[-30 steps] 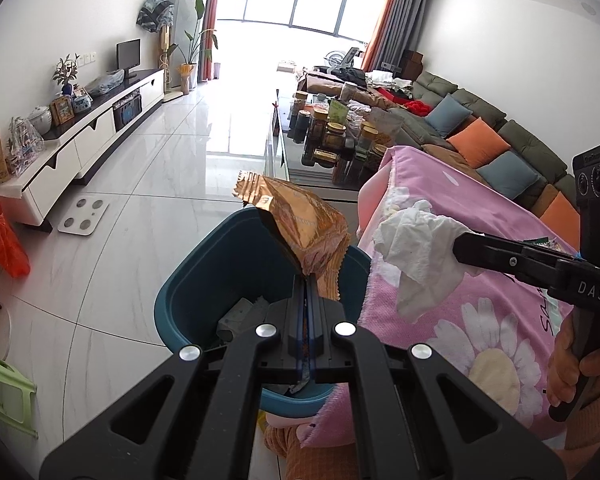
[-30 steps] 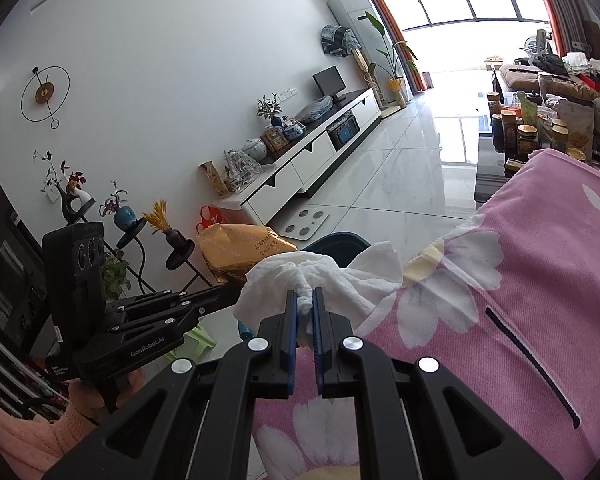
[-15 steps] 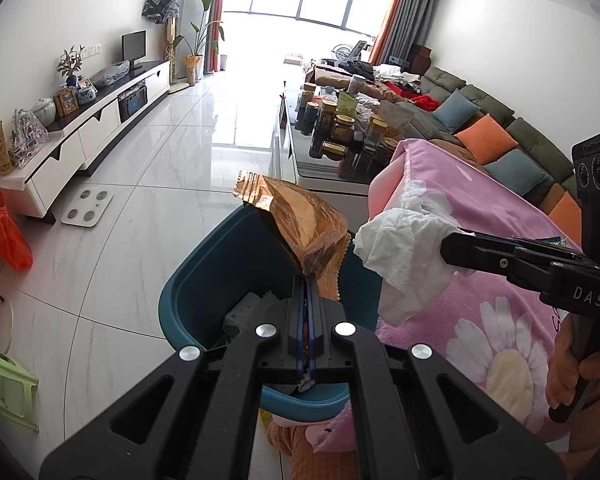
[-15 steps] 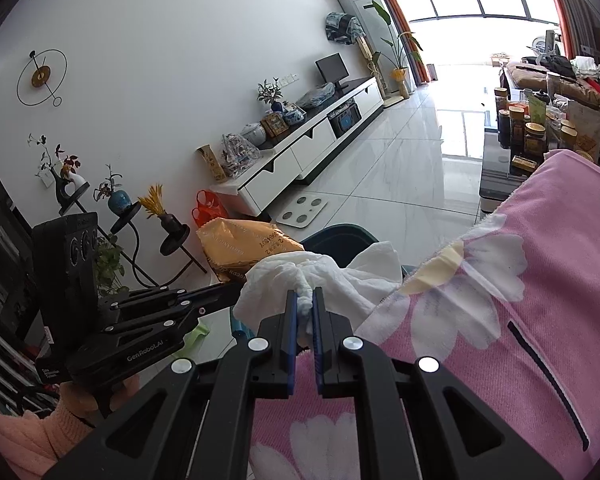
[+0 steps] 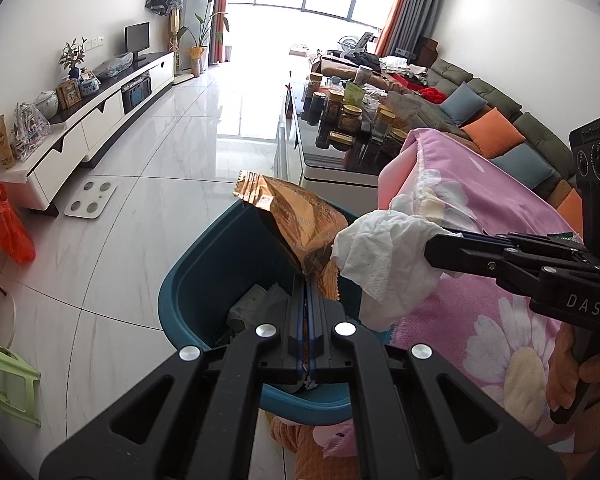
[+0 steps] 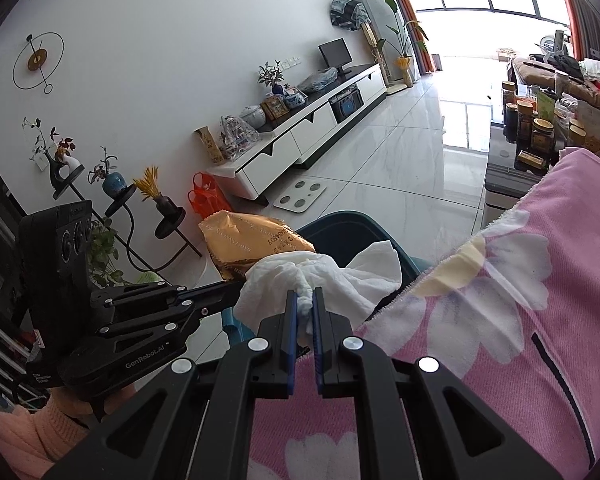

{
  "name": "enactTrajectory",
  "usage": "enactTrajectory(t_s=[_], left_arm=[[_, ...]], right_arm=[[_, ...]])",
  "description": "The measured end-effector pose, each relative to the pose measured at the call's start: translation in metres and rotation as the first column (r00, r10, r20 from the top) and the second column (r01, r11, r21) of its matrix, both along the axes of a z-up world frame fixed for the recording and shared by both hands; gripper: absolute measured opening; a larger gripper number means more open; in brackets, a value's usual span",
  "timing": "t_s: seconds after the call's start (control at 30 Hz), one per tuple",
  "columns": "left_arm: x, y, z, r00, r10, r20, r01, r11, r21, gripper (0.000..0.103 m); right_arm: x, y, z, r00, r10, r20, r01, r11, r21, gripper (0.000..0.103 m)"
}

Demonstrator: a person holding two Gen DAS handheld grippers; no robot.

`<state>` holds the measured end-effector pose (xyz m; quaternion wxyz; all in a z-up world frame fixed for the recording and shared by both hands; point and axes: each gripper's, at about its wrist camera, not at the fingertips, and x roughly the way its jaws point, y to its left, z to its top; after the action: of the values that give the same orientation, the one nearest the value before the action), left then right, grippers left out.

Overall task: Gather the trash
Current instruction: 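Lift the tissue and foil bag and carry both over the teal bin, then open the left tool over the teal bin while the right tool opens too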

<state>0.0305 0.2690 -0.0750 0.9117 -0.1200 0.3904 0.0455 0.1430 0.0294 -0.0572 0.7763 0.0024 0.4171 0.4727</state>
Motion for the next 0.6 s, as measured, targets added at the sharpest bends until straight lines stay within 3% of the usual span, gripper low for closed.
enactTrajectory(t_s=[0.6], left_arm=[[0.024,0.0,-0.032,0.997,0.003,-0.072,-0.004,1.0,-0.006,0.003]], right_arm=[[0.01,0.027,-0.016,0.999,0.004,-0.044,-0.009,0.995,-0.097,0.008]])
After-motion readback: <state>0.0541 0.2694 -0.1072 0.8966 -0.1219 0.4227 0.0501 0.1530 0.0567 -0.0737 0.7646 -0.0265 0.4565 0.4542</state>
